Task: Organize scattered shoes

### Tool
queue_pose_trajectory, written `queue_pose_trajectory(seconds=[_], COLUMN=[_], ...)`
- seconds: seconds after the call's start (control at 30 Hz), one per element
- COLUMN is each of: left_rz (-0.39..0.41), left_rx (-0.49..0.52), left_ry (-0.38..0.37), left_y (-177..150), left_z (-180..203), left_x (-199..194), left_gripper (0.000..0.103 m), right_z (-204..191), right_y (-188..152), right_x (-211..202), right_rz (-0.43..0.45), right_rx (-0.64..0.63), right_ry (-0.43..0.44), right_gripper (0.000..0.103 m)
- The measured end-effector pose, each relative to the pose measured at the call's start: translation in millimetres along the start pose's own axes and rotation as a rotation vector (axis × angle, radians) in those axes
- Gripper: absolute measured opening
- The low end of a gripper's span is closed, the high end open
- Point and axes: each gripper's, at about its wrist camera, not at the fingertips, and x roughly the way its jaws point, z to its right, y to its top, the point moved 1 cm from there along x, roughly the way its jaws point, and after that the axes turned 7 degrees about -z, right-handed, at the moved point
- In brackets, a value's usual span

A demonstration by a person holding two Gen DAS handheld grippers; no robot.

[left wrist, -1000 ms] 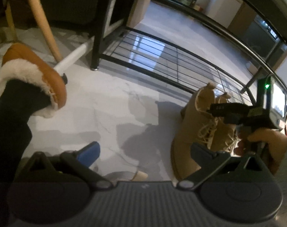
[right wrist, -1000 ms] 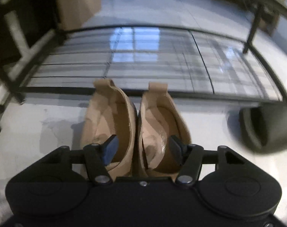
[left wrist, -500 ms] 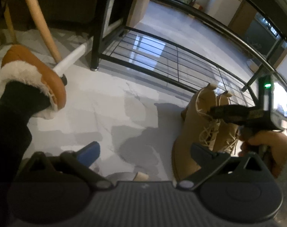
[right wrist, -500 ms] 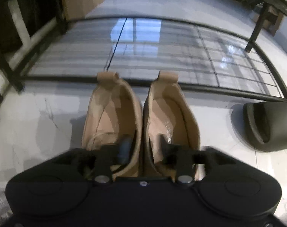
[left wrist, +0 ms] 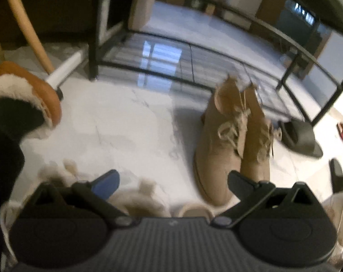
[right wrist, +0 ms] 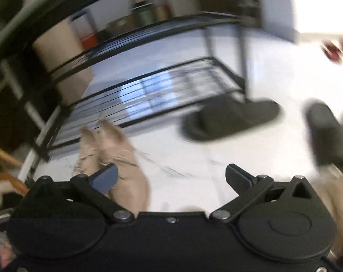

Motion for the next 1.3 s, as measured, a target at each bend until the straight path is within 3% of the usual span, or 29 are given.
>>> queue_pose_trajectory(seconds=[0.03, 0.07, 0.17, 0.3, 0.4, 0.5, 0.57, 0.67, 0.8, 0.9, 0.97, 1.07, 1.2, 1.3], left_rz=[-0.002, -0.015, -0.029, -0.043, -0.055, -0.080, -0.121, -0.241, -0.297, -0.213, -0.035, 0.030, 0.109, 0.141], left_rx=[0.009, 0.074, 0.146, 0.209, 0.269, 0.337, 0.391, 0.454, 0.628, 0.923, 1.243, 1.481, 1.598, 1.592], left_ry=[-0.002, -0.015, -0.024, -0.053, -0.066, -0.089, -0.134, -0.222, -0.312, -0.341, -0.301, -0.337, -0.360, -0.459], left_y=[-0.5, -1.9, 3.7, 19.6, 32.3, 45.4, 49.2, 50.1, 36.2, 13.2, -16.4, -44.3, -67.9, -71.0], left_z=[3.5, 28.6, 75.9, 143.8, 193.6, 268.3, 317.3, 386.6, 496.2, 549.2, 584.5, 599.4, 606.4, 600.4], left_x=[0.1, 0.3, 1.1, 13.1, 30.0, 56.3, 71.6, 95.1, 130.1, 149.2, 163.4, 180.5, 190.5, 192.7], left_gripper=[0.102, 0.102, 0.102, 0.102, 0.102, 0.102, 0.102, 0.102, 0.102, 0.102, 0.102, 0.102, 0.103, 0.103], right_z=[13.6, 37.2, 87.4, 143.1, 157.7, 167.2, 174.9, 191.2, 215.9, 242.6, 255.1, 268.0, 280.7, 285.2], right_y=[-2.9, -10.7, -29.0, -45.1, -46.2, -45.6, -44.4, -40.3, -46.6, -58.6, -66.6, -74.1, -77.2, -76.7], right_x=[-6.1, -14.6, -27.0, -36.3, -45.6, -56.5, -68.2, -102.2, -122.2, -124.0, -124.5, -119.8, -107.5, -98.2], right_rz=[0.009, 0.032, 0.079, 0.190, 0.252, 0.268, 0.286, 0.404, 0.497, 0.542, 0.591, 0.617, 0.627, 0.629], right_rx=[0.039, 0.123, 0.331, 0.635, 0.681, 0.701, 0.718, 0.740, 0.797, 0.934, 0.990, 1.036, 1.082, 1.105], right_ry=[0.008, 0.036, 0.114, 0.353, 0.450, 0.515, 0.579, 0.724, 0.780, 0.864, 0.893, 0.920, 0.969, 0.990], right_gripper=[0.103, 0.103, 0.103, 0.103, 0.103, 0.103, 0.103, 0.103, 0.103, 0.103, 0.103, 0.103, 0.103, 0.103])
